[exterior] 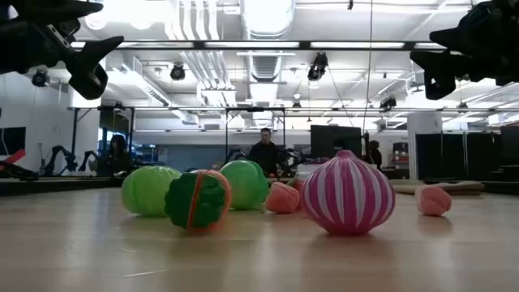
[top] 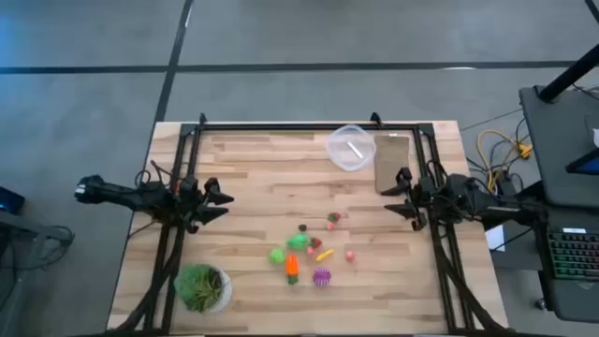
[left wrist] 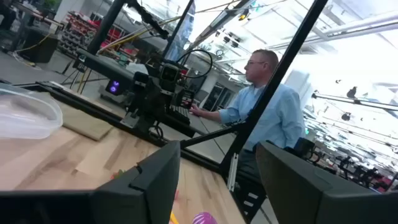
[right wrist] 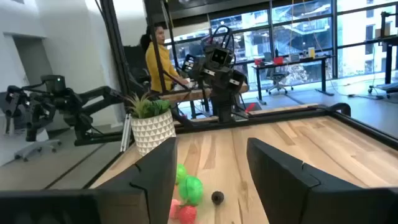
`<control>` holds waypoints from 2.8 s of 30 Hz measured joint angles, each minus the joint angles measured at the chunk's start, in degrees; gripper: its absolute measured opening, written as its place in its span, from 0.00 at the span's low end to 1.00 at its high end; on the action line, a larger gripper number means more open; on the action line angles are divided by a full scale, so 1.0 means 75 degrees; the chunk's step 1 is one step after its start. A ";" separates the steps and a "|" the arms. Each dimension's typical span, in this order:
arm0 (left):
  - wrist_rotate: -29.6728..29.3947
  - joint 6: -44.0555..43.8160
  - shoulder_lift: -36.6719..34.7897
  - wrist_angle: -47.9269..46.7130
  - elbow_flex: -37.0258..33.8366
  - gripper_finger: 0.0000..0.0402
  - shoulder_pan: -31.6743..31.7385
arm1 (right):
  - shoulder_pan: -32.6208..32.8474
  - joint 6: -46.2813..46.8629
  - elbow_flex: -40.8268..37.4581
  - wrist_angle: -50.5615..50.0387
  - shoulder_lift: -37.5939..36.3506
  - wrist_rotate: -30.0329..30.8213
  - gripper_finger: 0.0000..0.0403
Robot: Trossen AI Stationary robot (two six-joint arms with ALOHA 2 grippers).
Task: Pick and placing Produce into tupperware
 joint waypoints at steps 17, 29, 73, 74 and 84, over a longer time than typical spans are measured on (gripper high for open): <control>0.0000 0.0000 0.0003 0.0000 0.0000 0.49 -0.0002 | 0.0000 0.0000 0.0000 0.0000 0.0000 0.0001 0.46; 0.0001 0.0000 0.0003 0.0000 0.0000 0.49 -0.0001 | -0.0003 0.0000 0.0003 0.0000 0.0000 0.0000 0.46; -0.0665 0.3206 0.0000 0.3462 -0.0006 0.49 0.0000 | -0.0071 0.3427 0.7370 -0.1003 0.6511 0.5370 0.46; -0.0664 0.3192 0.0000 0.3868 -0.0006 0.49 0.0000 | -0.0123 0.3224 0.7834 -0.1487 0.6808 0.5594 0.46; -0.0629 0.1451 -0.0071 0.7604 -0.0010 0.49 -0.0005 | -0.1506 0.4050 1.1370 -0.8845 0.9123 0.4925 0.46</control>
